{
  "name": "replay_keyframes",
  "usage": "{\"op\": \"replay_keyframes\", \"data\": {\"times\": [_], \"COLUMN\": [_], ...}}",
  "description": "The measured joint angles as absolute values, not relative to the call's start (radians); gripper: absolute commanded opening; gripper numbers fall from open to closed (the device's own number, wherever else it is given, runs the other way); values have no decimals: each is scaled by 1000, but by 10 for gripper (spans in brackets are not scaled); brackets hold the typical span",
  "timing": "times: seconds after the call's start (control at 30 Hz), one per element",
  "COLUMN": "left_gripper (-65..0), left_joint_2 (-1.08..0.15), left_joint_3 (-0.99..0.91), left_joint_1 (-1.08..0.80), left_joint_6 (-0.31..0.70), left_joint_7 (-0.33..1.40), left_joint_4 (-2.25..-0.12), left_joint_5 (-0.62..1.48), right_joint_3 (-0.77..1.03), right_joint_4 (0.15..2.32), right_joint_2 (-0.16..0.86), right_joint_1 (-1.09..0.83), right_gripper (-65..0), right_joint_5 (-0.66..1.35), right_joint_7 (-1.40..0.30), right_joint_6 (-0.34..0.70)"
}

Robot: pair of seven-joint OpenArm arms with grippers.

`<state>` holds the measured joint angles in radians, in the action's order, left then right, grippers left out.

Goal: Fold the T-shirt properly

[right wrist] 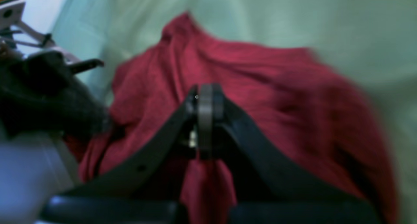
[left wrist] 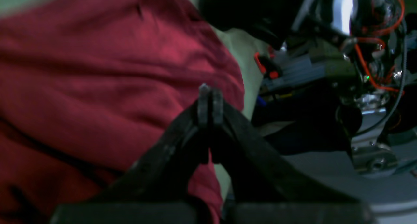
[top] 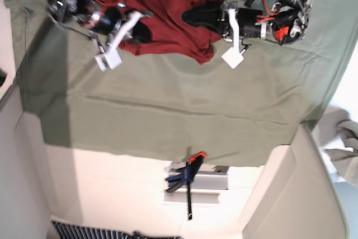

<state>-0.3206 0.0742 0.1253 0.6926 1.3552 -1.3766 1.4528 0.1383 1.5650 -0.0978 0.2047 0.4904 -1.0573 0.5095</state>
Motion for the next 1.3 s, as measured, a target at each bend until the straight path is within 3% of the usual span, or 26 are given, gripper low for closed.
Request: {"op": "replay_keyframes", "data": {"times": [0.2, 0.3, 0.4, 0.83, 1.3], "left_gripper": [-650, -650, -650, -650, -650], "left_joint_2": [-327, -324, -324, -236, -322], "left_joint_3": [73, 73, 73, 71, 73], "left_joint_1": [2, -49, -80, -83, -97], "left_joint_6": [690, 690, 689, 599, 557], "left_joint_7": [1339, 1255, 1174, 1111, 1090], "left_joint_4": [-1582, -1654, -1658, -1658, -1661], "left_joint_5": [1433, 1273, 1110, 893, 853], "right_joint_3": [31, 20, 20, 20, 20], "right_joint_4": [1484, 1460, 1433, 1376, 1361], "right_joint_2": [-100, -100, -99, -99, -97], "right_joint_1": [244, 246, 241, 242, 244], "right_gripper": [-650, -650, -650, -650, -650], "right_joint_5": [393, 384, 361, 268, 186], "right_joint_7": [-988, -986, -984, -934, -868], "right_joint_6": [497, 496, 496, 477, 406]}}
